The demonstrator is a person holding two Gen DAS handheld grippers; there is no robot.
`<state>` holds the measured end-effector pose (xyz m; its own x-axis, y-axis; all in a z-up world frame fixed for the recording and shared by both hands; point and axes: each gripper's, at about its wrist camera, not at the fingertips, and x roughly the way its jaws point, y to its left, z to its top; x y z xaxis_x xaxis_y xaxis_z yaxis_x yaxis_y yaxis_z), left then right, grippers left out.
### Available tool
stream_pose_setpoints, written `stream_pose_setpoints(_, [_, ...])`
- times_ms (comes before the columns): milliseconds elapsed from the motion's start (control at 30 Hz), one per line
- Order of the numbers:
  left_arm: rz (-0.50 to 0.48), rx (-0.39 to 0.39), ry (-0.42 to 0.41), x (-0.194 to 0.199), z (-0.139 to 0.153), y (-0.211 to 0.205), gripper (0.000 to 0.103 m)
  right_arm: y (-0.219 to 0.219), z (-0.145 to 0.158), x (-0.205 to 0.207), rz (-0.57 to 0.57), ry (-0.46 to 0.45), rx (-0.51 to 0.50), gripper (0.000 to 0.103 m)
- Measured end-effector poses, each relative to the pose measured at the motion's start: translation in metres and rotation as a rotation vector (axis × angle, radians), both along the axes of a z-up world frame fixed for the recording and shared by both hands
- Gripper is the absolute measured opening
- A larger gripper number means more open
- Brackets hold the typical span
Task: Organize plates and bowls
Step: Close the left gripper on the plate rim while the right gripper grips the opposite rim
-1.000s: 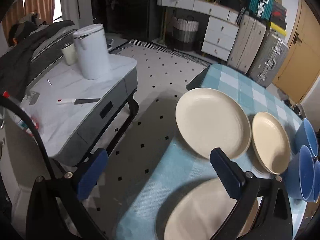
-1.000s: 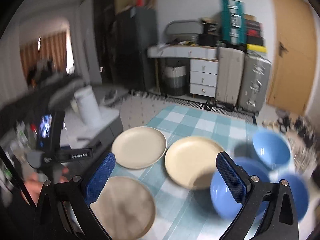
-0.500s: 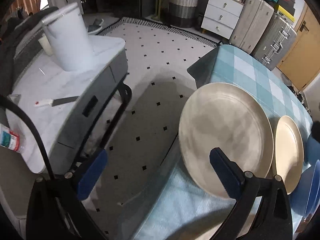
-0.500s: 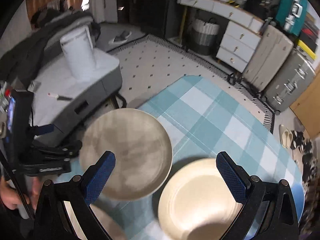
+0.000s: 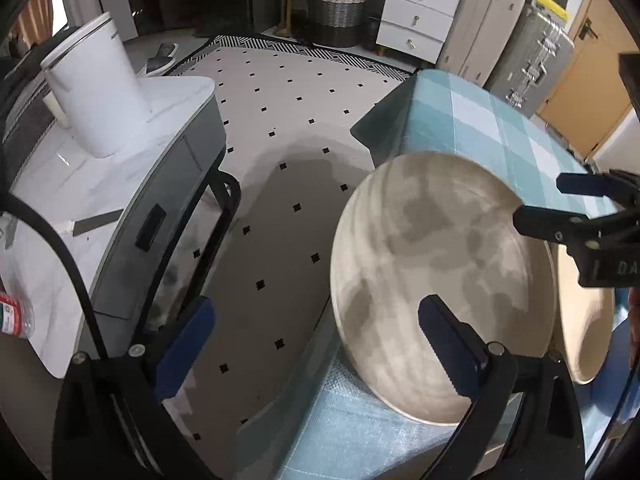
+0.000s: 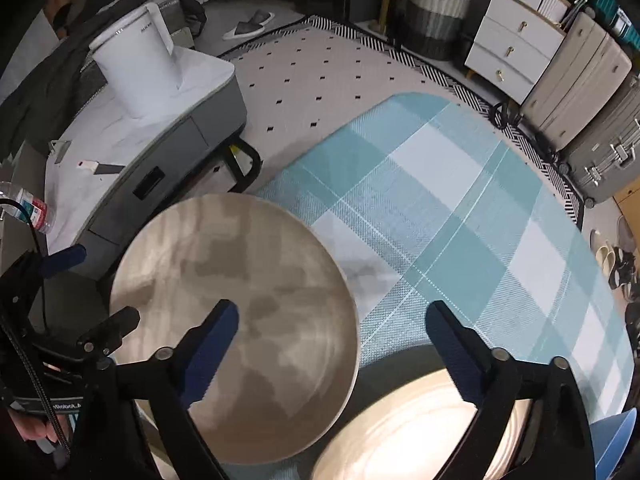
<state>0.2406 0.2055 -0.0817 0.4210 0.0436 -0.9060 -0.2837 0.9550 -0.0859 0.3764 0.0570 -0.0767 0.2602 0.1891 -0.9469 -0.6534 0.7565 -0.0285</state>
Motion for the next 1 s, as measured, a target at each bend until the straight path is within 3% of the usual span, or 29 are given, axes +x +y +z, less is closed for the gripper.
stream_pose_setpoints(167, [-0.004,-0.018,-0.002,0.002,-0.005,0.001,0.100,0.003,-0.019,0.002,0.000,0.059,-0.003,0.079])
stream_pose_setpoints(333, [-0.004,-0.037,-0.008,0.004,-0.008,0.003,0.098,0.004,-0.033,0.002,-0.009,0.091,-0.022,0.074])
stream_pose_setpoints(400, [-0.001,-0.066,-0.005,0.004,-0.010,0.005,0.086,0.003,-0.035,0.002,-0.017,0.097,-0.025,0.073])
stream_pose_setpoints(533, [-0.010,-0.069,0.001,0.006,-0.014,0.002,0.085,0.001,-0.039,0.000,-0.034,0.106,-0.030,0.073])
stream_pose_setpoints(633, [-0.028,-0.064,0.009,0.006,-0.016,-0.001,0.072,-0.002,-0.042,0.000,-0.045,0.127,-0.022,0.061])
stream_pose_setpoints(700, [-0.040,-0.064,0.013,0.006,-0.018,-0.003,0.051,-0.003,-0.044,0.000,-0.057,0.134,-0.005,0.059])
stream_pose_setpoints(967, [-0.064,-0.048,-0.014,0.004,-0.017,-0.007,0.045,-0.004,-0.043,-0.002,-0.063,0.137,0.004,0.056])
stream_pose_setpoints(1000, [-0.069,-0.051,-0.018,0.003,-0.017,-0.008,0.038,-0.004,-0.043,-0.003,-0.063,0.137,0.008,0.055])
